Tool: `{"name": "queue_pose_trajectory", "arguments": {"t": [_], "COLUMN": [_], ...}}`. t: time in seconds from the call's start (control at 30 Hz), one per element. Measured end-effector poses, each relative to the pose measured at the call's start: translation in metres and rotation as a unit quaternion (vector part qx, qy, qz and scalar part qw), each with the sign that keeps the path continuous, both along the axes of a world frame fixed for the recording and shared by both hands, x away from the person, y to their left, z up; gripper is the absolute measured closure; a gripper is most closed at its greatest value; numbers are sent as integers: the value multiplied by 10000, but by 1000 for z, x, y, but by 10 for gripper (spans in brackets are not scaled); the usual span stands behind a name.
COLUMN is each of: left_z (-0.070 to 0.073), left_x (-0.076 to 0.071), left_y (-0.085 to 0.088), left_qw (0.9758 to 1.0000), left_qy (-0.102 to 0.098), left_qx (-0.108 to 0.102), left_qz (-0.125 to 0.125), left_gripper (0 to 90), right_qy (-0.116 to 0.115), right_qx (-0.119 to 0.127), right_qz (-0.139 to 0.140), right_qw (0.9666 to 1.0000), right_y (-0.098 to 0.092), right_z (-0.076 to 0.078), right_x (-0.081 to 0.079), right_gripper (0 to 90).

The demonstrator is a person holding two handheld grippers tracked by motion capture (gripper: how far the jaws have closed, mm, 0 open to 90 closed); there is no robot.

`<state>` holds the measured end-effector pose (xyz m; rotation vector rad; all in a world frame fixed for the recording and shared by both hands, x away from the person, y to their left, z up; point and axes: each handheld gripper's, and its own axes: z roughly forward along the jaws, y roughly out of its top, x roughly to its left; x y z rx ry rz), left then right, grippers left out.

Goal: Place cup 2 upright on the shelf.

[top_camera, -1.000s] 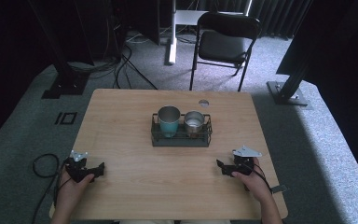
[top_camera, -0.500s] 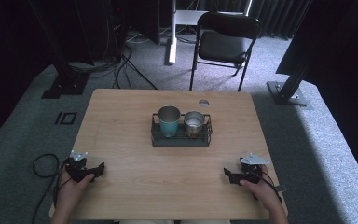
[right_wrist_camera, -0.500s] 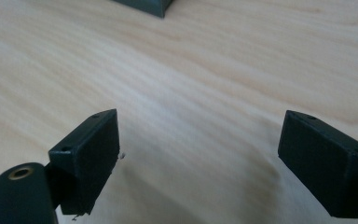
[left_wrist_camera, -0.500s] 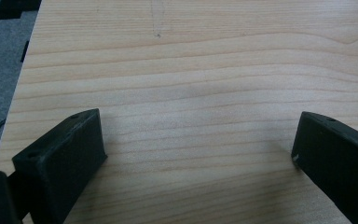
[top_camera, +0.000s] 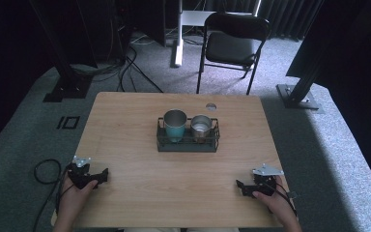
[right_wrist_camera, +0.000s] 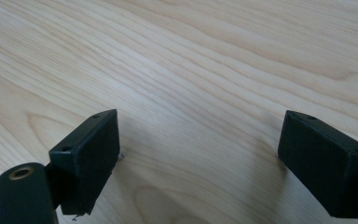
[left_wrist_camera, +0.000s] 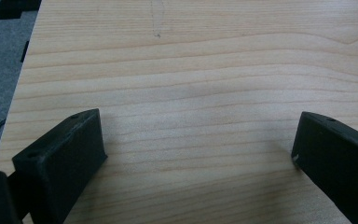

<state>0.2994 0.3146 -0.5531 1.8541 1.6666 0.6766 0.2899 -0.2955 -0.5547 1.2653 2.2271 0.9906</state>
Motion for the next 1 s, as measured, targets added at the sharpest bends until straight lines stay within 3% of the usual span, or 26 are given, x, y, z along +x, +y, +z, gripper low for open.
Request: {"name": "queue_pose_trajectory", "arguments": {"t": [0.17, 0.47, 0.57, 1.0], "left_z": [0, 0, 0, 0], "left_x": [0, 0, 0, 0], "left_y": [0, 0, 0, 0], "left_qw": [10000, 10000, 10000, 10000], "left_qy": [-1, -1, 0, 0], "left_qx": [0, 1, -2, -2], "left_qz": [1, 1, 2, 2], "left_gripper": [29, 29, 29, 29], "right_qy": [58, 89, 93, 96], "right_qx": [38, -58, -60, -46], "right_qz": [-274, -439, -639, -664], "right_qw": [9996, 9990, 9979, 9977], "right_y": [-4, -7, -8, -9], "right_z": [0, -1, -1, -1], "right_x": [-3, -9, -11, -12], "right_gripper": [116, 115, 112, 115]}}
